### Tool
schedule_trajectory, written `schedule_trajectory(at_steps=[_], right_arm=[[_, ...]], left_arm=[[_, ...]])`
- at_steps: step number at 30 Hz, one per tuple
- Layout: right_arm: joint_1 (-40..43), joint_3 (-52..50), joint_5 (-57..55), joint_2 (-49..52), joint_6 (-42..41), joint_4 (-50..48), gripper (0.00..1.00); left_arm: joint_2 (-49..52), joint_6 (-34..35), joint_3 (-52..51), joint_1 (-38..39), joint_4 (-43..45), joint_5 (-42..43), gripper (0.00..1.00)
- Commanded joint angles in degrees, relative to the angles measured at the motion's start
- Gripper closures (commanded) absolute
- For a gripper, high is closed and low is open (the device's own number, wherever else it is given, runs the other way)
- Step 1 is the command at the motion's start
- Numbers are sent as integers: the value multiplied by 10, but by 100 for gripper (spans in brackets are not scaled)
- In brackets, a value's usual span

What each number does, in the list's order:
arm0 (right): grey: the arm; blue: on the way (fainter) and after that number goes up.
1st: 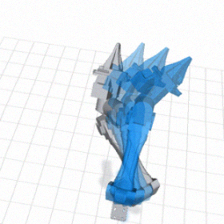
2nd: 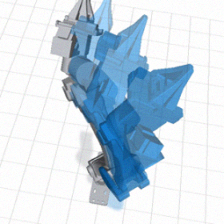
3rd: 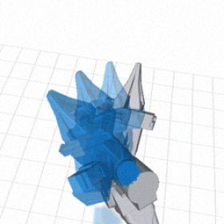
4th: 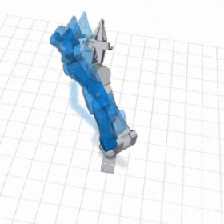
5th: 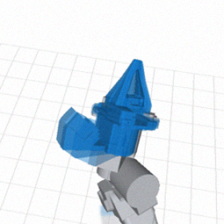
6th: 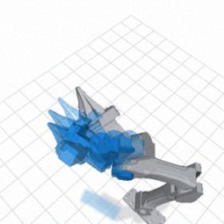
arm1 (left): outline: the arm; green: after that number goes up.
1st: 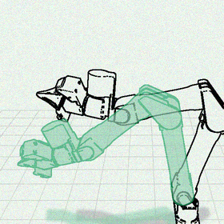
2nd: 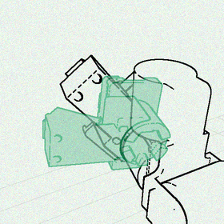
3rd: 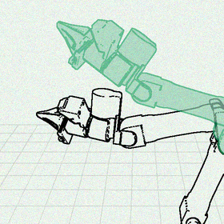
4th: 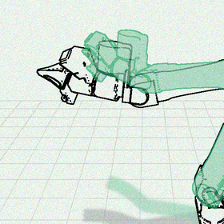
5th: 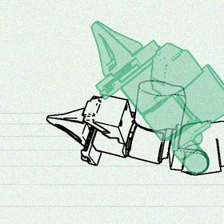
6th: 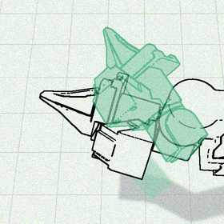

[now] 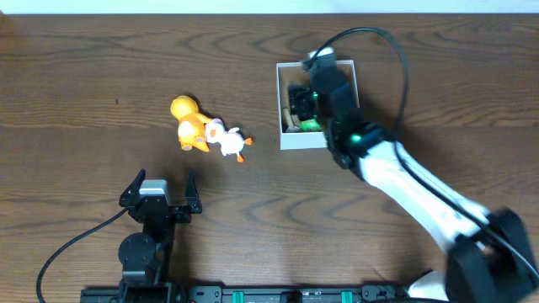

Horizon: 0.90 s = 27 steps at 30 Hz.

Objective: Pack container
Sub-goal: 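Raise the right gripper and move it back to the right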

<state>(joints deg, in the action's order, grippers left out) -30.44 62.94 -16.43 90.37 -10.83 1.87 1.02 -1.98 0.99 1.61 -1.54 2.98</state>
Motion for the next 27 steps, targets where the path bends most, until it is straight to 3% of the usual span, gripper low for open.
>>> schedule_trajectory(at_steps=[1, 6, 14, 27], right_arm=[[28, 4, -118, -66, -17, 45, 12], [119, 4, -121, -158, -52, 151, 2], [246, 4, -120, -223, -52, 229, 1], [259, 4, -101, -222, -52, 317, 1]], left_arm=[[0, -8, -8, -2, -23, -6, 2], [0, -8, -8, -2, -23, -6, 2], [0, -8, -8, -2, -23, -6, 2], [0, -8, -8, -2, -23, -6, 2]])
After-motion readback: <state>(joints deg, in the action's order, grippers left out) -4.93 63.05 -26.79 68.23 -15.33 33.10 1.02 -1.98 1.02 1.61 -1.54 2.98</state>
